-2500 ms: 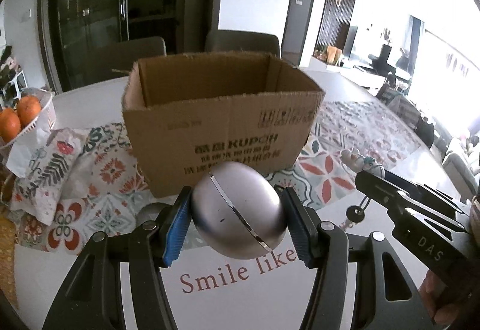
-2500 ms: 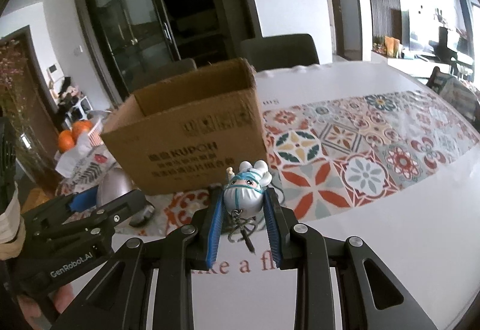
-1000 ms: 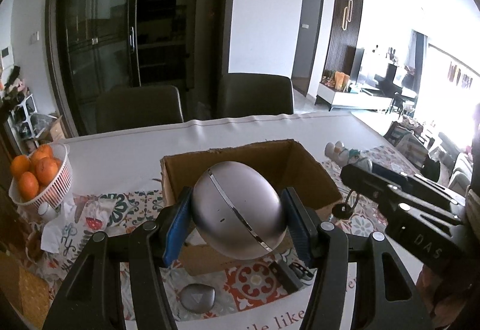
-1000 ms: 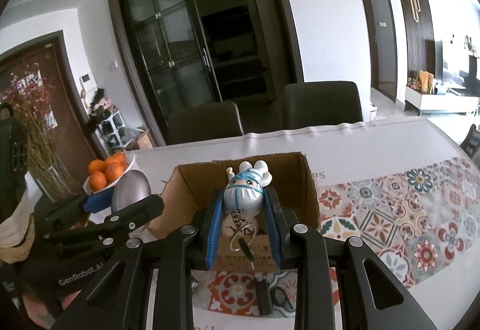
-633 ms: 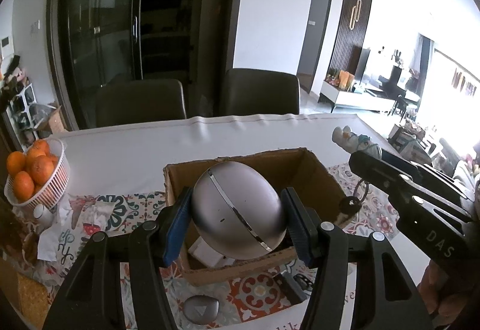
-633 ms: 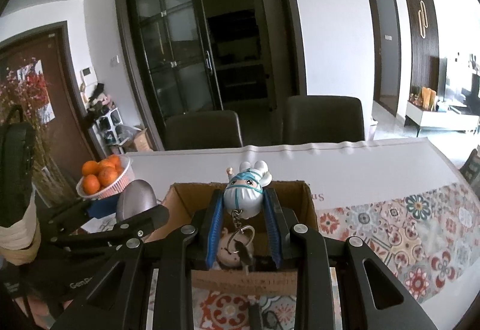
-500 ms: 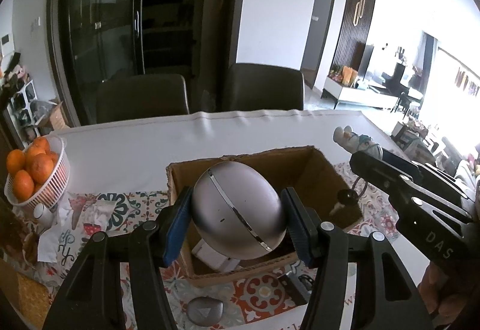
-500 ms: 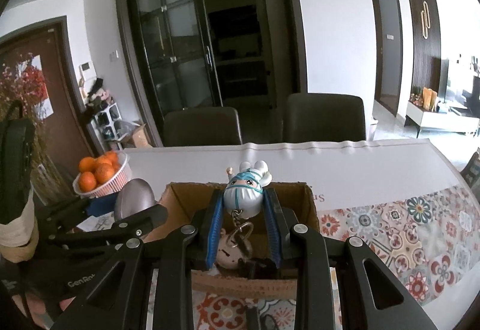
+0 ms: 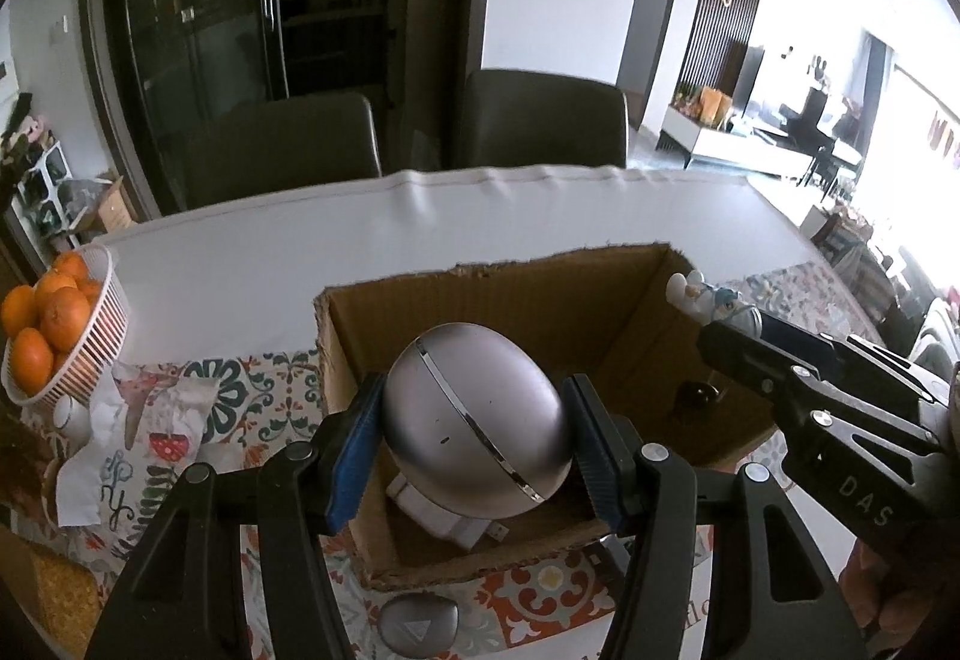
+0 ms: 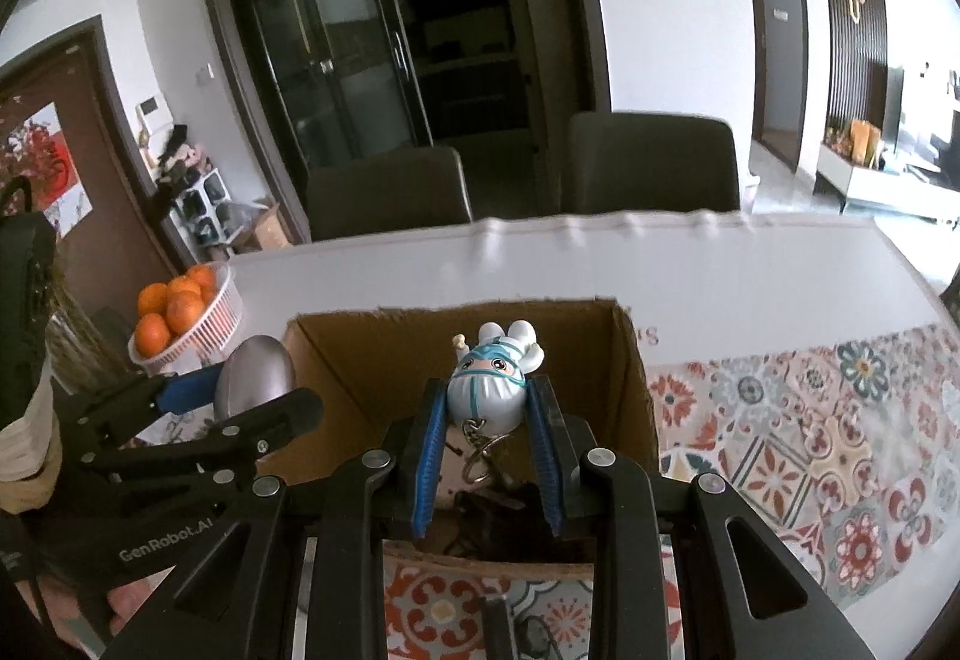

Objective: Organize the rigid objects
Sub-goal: 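Carry the silver device and figurine keychain with both tools over the box, then open both tools to drop the silver device and keychain into the box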

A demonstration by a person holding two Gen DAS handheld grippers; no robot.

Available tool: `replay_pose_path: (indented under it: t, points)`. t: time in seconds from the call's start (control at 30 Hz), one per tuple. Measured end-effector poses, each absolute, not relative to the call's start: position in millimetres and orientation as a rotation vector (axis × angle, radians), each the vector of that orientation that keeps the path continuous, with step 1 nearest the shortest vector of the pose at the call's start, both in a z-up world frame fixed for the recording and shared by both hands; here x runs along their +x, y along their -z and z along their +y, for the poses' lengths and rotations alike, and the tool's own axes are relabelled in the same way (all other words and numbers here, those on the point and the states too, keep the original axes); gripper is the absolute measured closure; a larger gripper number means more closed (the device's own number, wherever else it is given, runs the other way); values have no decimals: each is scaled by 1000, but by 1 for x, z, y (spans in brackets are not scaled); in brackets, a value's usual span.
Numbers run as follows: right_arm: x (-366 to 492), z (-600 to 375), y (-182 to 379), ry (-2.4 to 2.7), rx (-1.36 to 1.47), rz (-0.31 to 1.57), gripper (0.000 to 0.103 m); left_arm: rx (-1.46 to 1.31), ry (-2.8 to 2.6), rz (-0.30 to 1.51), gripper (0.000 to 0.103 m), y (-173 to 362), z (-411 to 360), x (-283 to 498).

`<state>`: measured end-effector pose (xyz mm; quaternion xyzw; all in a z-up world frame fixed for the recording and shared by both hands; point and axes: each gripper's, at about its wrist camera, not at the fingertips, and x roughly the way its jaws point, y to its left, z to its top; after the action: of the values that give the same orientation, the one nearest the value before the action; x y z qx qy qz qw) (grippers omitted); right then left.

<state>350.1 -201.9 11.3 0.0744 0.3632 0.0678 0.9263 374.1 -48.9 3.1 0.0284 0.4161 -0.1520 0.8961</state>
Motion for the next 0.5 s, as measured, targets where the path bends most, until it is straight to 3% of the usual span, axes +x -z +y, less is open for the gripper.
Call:
replay_pose_path:
  t: [0.5]
  points:
    - [354, -213, 16, -133, 167, 829, 72, 105, 277, 889, 42, 12, -53, 370]
